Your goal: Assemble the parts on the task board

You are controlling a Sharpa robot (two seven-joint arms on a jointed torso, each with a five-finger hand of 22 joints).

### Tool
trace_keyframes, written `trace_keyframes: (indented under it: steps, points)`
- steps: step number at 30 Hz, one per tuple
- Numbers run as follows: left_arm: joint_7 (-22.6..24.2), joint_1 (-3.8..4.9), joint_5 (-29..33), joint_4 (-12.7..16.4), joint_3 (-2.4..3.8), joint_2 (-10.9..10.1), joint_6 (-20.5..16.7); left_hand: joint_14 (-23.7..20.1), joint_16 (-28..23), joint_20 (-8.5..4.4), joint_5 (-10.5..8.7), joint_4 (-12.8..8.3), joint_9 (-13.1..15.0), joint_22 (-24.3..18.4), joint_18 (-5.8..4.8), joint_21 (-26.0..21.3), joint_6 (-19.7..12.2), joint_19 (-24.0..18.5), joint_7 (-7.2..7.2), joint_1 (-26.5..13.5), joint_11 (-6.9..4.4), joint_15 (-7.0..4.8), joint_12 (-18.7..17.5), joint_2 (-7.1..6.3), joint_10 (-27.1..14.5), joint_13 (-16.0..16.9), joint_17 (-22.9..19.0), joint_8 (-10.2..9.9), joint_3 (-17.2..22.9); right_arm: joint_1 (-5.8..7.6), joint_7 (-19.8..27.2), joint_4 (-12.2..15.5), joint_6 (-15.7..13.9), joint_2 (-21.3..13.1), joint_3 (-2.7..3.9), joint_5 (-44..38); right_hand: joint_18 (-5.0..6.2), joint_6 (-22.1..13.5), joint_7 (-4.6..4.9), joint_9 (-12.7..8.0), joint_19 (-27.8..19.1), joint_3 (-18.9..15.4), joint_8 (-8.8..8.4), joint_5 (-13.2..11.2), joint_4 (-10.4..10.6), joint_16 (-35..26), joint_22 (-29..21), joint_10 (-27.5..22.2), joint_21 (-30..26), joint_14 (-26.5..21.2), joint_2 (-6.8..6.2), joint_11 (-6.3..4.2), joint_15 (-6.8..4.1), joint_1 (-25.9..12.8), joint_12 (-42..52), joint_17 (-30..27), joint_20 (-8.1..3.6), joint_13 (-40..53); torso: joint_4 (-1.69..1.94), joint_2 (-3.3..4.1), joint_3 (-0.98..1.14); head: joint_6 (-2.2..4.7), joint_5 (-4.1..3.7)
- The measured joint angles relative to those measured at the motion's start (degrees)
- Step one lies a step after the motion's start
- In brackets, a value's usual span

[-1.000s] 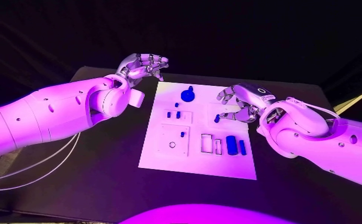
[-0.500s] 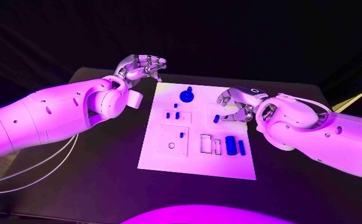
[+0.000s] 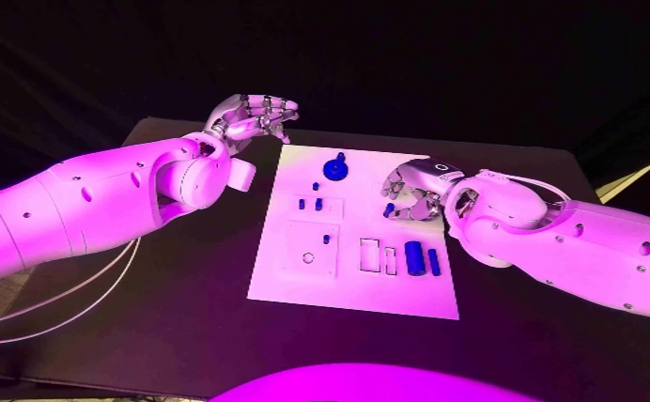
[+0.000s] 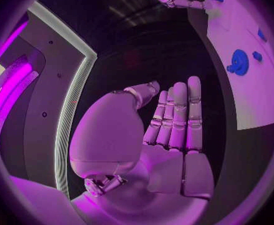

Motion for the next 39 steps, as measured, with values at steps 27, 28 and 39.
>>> trace_keyframes:
  steps: [27,28,39]
  points:
    - [-0.05,0.00,-0.04,0.00,0.00,-0.05,-0.02,0.00,0.00,0.00,0.00,0.00,0.00,0.00,0.00,0.00,0.00,0.00,0.00,0.00,0.00,0.00,0.00,0.00,0.00,-0.01,0.00,0.00,0.00,-1.30,0.34,-2.54,-0.48,1.83,-0.19,-1.48,-0.08,7.13,-0.07,-1.96,0.12,18.55,-0.42,-0.01,-3.72,0.24,0.00,8.88,4.83,0.00,-1.13,0.07,0.00,-1.31,-5.78,0.80,-0.11,-0.16,-0.09,-0.10,0.07,-0.53,0.04]
    - [-0.05,0.00,-0.04,0.00,0.00,-0.05,-0.03,0.00,0.00,0.00,0.00,0.00,0.00,-0.01,0.00,0.00,0.00,0.00,0.00,0.00,0.00,0.00,0.00,0.00,0.00,-0.01,0.00,0.00,0.00,-1.31,0.34,-2.56,-0.46,1.84,-0.19,-1.48,-0.09,7.25,-0.22,-1.96,0.12,18.55,-0.42,-0.01,-3.73,0.25,0.00,8.89,4.87,0.00,-1.13,0.07,-0.01,-1.31,-5.86,0.82,-0.12,-0.16,-0.09,-0.10,0.07,-0.54,0.03]
    - [-0.05,0.00,-0.06,0.00,0.00,-0.10,-0.07,0.00,0.00,0.00,0.00,0.00,0.00,-0.01,0.00,0.00,0.00,0.00,0.00,0.00,0.00,0.00,0.00,0.00,0.00,-0.01,0.00,0.00,0.00,-1.64,0.22,-2.82,-0.32,2.16,-0.13,-1.53,-0.52,7.38,-0.33,-1.75,0.30,20.38,-0.29,-0.02,-5.56,0.66,0.00,10.05,5.79,-0.01,-1.21,0.02,-0.01,-3.03,-6.18,1.22,-0.30,-0.43,-0.03,-0.10,0.04,-0.89,0.03]
